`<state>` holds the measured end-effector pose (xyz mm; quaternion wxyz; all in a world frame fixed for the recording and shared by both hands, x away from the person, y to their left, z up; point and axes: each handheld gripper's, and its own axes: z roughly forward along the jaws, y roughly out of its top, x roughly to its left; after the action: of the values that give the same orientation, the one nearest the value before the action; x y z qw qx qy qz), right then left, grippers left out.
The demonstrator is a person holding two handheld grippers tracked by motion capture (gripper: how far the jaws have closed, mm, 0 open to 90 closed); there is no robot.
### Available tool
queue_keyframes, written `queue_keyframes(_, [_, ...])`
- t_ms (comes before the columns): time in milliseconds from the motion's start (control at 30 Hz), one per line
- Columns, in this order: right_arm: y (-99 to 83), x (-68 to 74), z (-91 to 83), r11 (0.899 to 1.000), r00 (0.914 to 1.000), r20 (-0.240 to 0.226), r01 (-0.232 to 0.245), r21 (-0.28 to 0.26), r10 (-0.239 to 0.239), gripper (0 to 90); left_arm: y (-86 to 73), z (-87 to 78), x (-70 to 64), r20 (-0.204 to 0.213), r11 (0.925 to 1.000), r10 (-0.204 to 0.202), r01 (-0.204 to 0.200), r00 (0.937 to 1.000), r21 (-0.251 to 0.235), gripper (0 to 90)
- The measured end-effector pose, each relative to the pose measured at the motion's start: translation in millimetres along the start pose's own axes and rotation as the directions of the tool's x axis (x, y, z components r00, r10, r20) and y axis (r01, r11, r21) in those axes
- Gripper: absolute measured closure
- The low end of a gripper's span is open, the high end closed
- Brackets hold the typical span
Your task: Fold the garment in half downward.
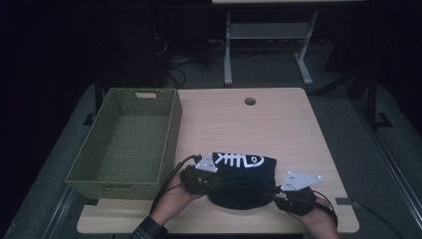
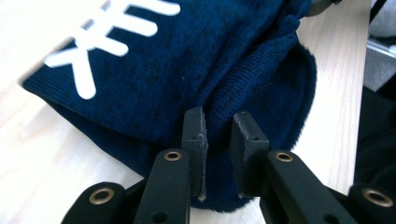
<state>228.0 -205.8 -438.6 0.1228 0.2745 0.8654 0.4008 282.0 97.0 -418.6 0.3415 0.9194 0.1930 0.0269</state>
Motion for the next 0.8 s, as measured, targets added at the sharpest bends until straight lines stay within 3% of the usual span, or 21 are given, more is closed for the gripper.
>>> queue_keyframes(267, [-11.0,9.6,1.4,1.000,0.9996,-0.026,-0.009,0.025,0.009,72.0,-8.0,2.8,-6.8,0.021,0.9994,-0.003,0.002,0.9998,0.034,74.5])
queue_keyframes(433, [-14.4,7.1,-7.2,0.999,0.9995,-0.015,-0.026,0.029,0.026,68.5,-11.6,-10.6,-10.4,0.029,0.9995,-0.030,0.030,0.9991,0.002,70.4])
queue_keyframes(567, [-16.0,-1.2,-20.5,0.999,0.9987,0.014,-0.049,0.007,0.049,68.1,-11.3,-26.5,-9.5,0.034,0.9970,-0.055,0.057,0.9979,-0.053,70.3])
queue_keyframes(767, [-9.1,-14.1,-34.0,0.997,0.9972,0.023,-0.070,-0.045,0.071,72.0,-2.4,-38.3,-0.9,0.004,0.9930,-0.069,0.069,0.9976,-0.095,77.4])
queue_keyframes(800, [-7.2,-16.4,-33.4,0.997,0.9982,0.024,-0.054,-0.051,0.056,74.1,0.1,-37.7,1.0,0.001,0.9923,-0.075,0.075,0.9972,-0.098,78.7])
